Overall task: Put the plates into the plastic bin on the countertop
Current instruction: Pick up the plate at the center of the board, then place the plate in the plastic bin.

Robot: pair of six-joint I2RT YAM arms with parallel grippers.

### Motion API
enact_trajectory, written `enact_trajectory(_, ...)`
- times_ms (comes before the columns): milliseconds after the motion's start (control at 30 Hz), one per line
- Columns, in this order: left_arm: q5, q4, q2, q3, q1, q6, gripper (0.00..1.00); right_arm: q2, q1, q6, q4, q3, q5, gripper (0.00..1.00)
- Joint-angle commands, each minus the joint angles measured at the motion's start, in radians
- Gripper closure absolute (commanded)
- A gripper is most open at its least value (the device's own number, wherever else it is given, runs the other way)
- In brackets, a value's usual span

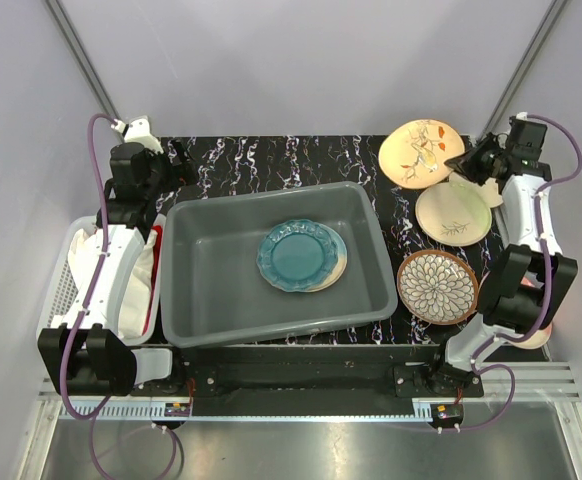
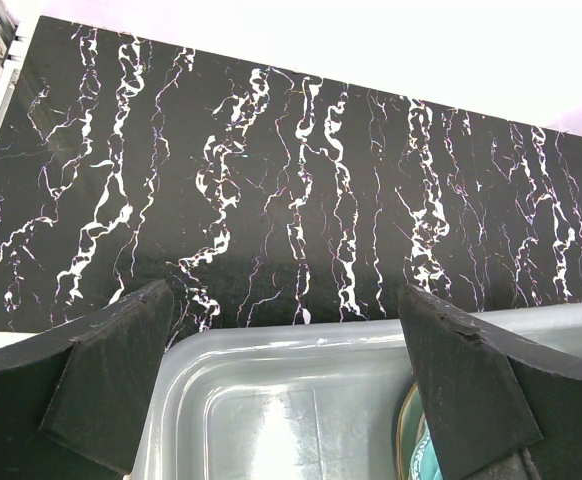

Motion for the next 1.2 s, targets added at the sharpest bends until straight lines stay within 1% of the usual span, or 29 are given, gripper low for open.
enact_trajectory(0, 0.020, 0.063, -0.002, 0.029, 0.006, -0.012, 0.01, -0.090, 0.076, 0.054, 0.138, 0.047, -0.206, 1.00)
enact_trajectory(133, 0.022, 0.063, -0.003, 0.029, 0.005, -0.010, 0.01, -0.102, 0.176, 0.105, 0.190, 0.008, -0.266, 1.00)
enact_trajectory(167, 0.022, 0.063, -0.005, 0.029, 0.006, -0.010, 0.01, -0.104, 0.223, 0.114, 0.197, 0.007, -0.275, 1.00)
enact_trajectory(333, 0.029, 0.064, -0.003, 0.031, 0.006, -0.012, 0.01, -0.122, 0.340, 0.155, 0.210, -0.002, -0.341, 1.00)
enact_trajectory(400, 0.029, 0.066, -0.006, 0.026, 0.006, -0.015, 0.01, -0.131, 0.377, 0.149, 0.204, -0.018, -0.369, 1.00)
enact_trajectory(467, 0.032, 0.072, -0.006, 0.022, 0.005, -0.020, 0.01, -0.144, 0.401, 0.133, 0.163, -0.062, -0.390, 1.00)
enact_trajectory(500, 0.034, 0.075, -0.008, 0.020, 0.006, -0.021, 0.01, -0.148, 0.424, 0.095, 0.142, -0.076, -0.391, 1.00)
enact_trajectory(567, 0.038, 0.075, -0.011, 0.016, 0.006, -0.024, 0.01, -0.153, 0.458, 0.032, 0.033, -0.104, -0.352, 1.00)
enact_trajectory(600, 0.038, 0.075, -0.014, 0.014, 0.006, -0.024, 0.01, -0.150, 0.496, -0.051, -0.019, -0.102, -0.328, 1.00)
enact_trajectory(633, 0.037, 0.075, -0.017, 0.011, 0.005, -0.024, 0.01, -0.139, 0.512, -0.082, -0.094, -0.104, -0.296, 1.00)
enact_trajectory(667, 0.035, 0.075, -0.018, 0.006, 0.006, -0.024, 0.01, -0.134, 0.524, -0.102, -0.119, -0.108, -0.286, 1.00)
enact_trajectory(833, 0.038, 0.076, -0.028, -0.003, 0.006, -0.029, 0.01, -0.111, 0.593, -0.173, -0.170, -0.162, -0.237, 1.00)
enact_trajectory(1167, 0.038, 0.073, -0.045, -0.012, 0.006, -0.029, 0.01, -0.033, 0.644, -0.222, -0.184, -0.190, -0.179, 1.00)
